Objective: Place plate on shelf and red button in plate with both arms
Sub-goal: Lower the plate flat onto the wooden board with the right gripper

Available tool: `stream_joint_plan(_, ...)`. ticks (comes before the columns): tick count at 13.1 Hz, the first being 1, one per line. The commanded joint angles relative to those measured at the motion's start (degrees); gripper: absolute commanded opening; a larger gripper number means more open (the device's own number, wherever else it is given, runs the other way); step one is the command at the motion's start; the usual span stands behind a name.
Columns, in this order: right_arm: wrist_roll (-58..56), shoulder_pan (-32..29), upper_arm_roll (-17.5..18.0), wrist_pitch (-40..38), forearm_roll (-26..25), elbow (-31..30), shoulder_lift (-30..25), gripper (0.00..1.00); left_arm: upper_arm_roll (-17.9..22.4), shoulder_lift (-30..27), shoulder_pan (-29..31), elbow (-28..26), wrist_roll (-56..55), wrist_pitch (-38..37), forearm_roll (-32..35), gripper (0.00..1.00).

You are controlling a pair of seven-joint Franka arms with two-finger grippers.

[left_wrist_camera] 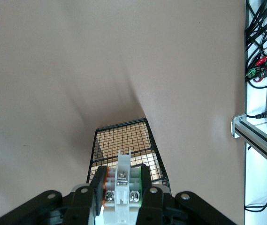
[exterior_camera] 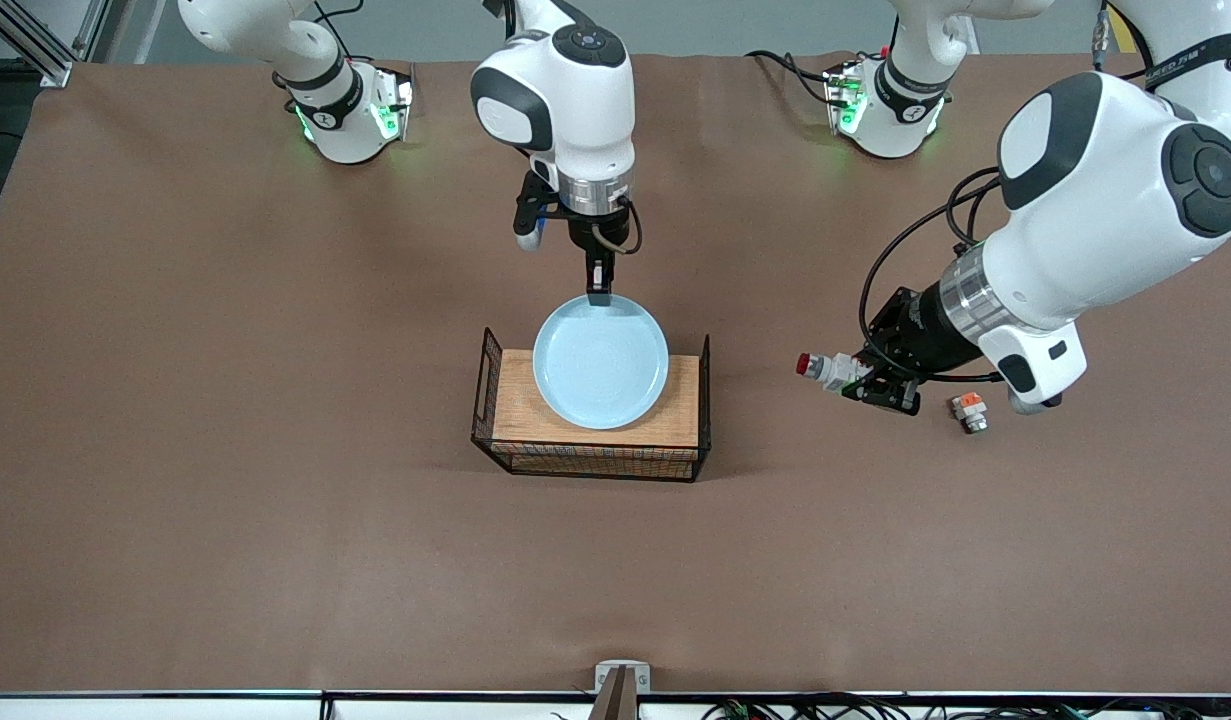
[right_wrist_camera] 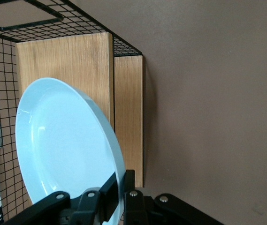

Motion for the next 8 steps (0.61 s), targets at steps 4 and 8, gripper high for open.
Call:
stream_joint_plan(4, 3.9, -1.3, -0.7, 2.7, -3.8, -0.1, 1.3, 0.0, 0.1, 1.4, -0.5, 2.0, -1.1, -0.3, -0.7, 0.21)
stream_joint_plan(8, 3.9, -2.3, -0.7, 3.6, -3.9, -0.1, 1.3, 0.0, 0.1, 1.7, -1.0, 2.0, -1.1, 0.3, -0.6, 0.21)
